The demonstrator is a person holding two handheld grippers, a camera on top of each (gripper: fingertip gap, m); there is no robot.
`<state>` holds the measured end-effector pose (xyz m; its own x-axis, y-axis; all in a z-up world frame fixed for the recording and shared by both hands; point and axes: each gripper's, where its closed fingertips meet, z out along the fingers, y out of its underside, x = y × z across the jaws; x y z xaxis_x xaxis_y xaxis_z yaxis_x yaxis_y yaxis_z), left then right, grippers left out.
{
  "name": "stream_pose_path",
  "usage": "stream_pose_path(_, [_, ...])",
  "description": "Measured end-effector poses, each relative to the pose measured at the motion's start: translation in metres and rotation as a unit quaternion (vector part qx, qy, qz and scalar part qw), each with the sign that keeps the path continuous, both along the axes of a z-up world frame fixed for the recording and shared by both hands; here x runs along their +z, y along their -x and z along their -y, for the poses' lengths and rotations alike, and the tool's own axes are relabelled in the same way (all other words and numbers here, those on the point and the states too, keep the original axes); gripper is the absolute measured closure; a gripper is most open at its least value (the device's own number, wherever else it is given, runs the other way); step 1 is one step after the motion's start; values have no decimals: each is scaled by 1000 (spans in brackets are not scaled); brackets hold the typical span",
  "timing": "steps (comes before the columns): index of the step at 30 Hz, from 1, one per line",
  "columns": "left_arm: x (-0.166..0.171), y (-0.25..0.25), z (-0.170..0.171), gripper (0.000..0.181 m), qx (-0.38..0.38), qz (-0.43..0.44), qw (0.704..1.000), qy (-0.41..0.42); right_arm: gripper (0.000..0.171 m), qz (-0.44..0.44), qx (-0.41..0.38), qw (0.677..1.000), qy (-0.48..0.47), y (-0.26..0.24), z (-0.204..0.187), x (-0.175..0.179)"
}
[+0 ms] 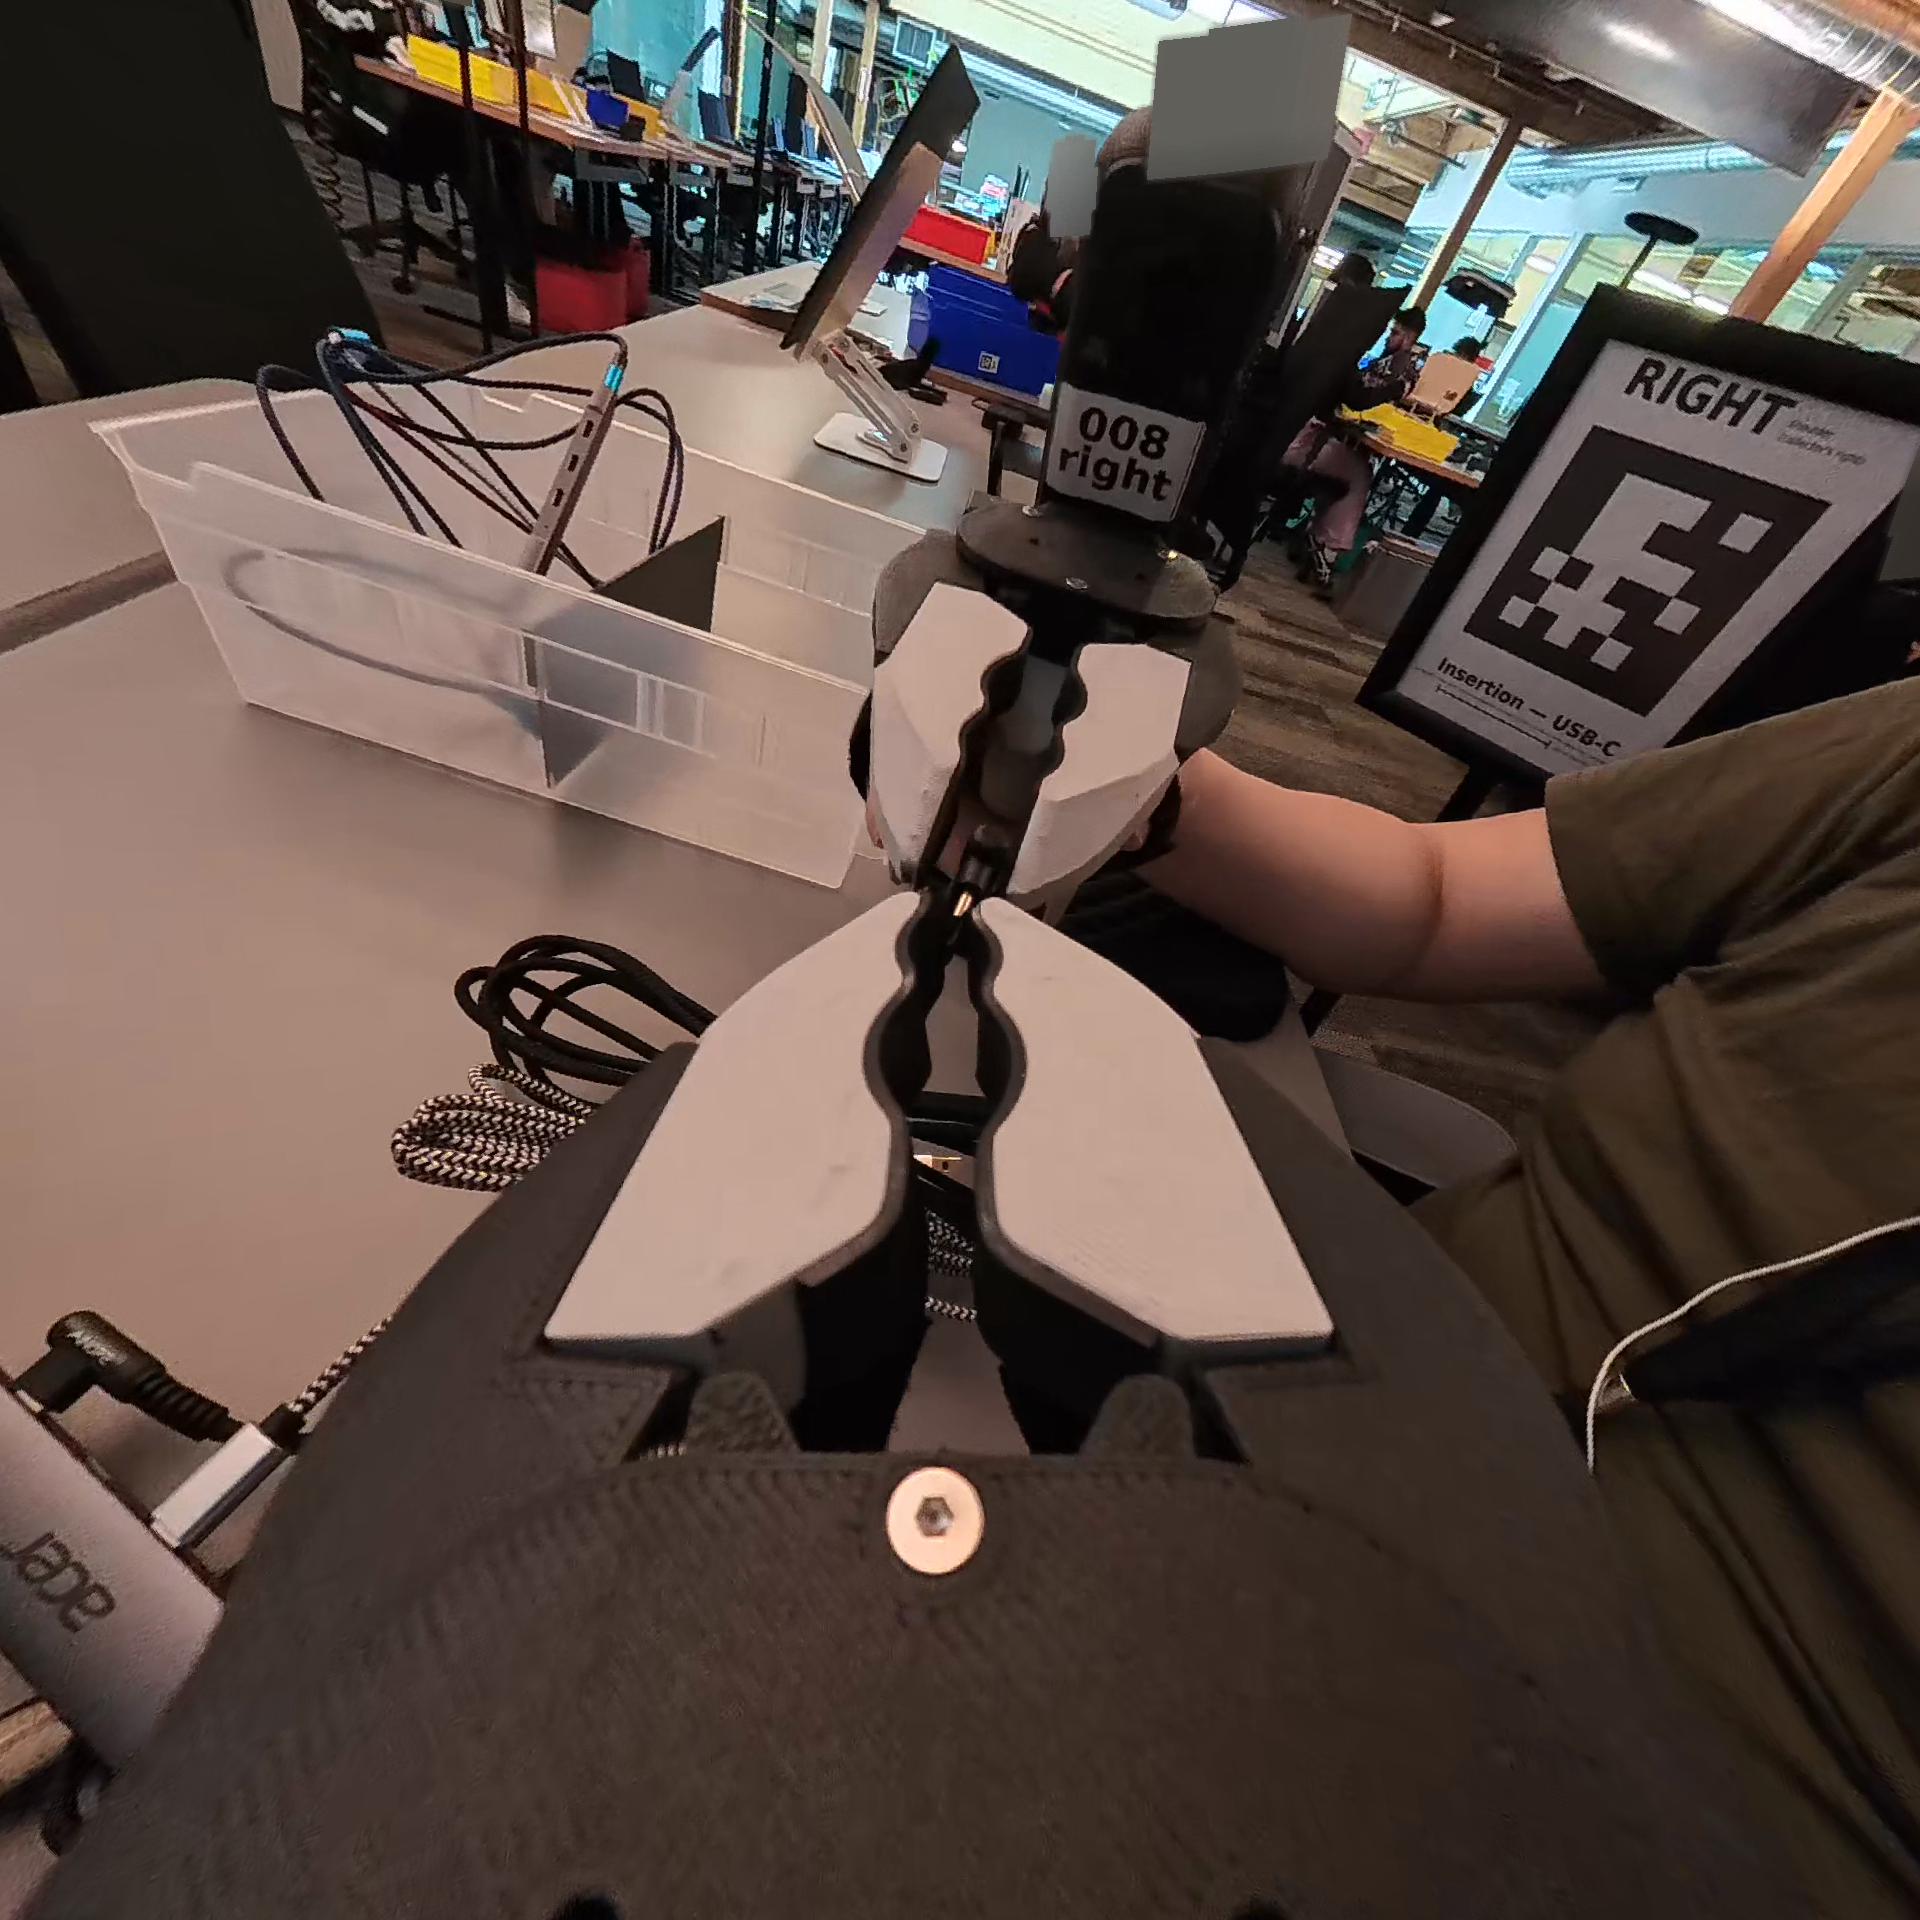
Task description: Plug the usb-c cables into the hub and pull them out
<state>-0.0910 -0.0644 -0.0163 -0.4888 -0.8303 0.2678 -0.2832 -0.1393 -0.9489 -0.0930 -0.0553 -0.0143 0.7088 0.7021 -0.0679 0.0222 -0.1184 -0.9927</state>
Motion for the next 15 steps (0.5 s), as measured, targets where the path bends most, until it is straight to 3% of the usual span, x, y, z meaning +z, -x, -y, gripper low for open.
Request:
stream_pose_path(8, [-1, 2, -4, 177, 4, -11, 1000, -5, 162, -8, 8, 1000, 26, 3, 0, -2])
stream_pose_path(10, [2, 5, -21, 152, 40, -35, 999, 3, 162, -10, 5, 1000, 25, 1, 0, -2])
stream_pose_path(13, [-18, 11, -66, 140, 133, -133, 982, 0, 162, -19, 4, 1000, 24, -3, -1, 0])
stream_pose_path(15, [-46, 19, -93, 137, 183, -234, 955, -4, 162, -21, 5, 999, 25, -4, -1, 0])
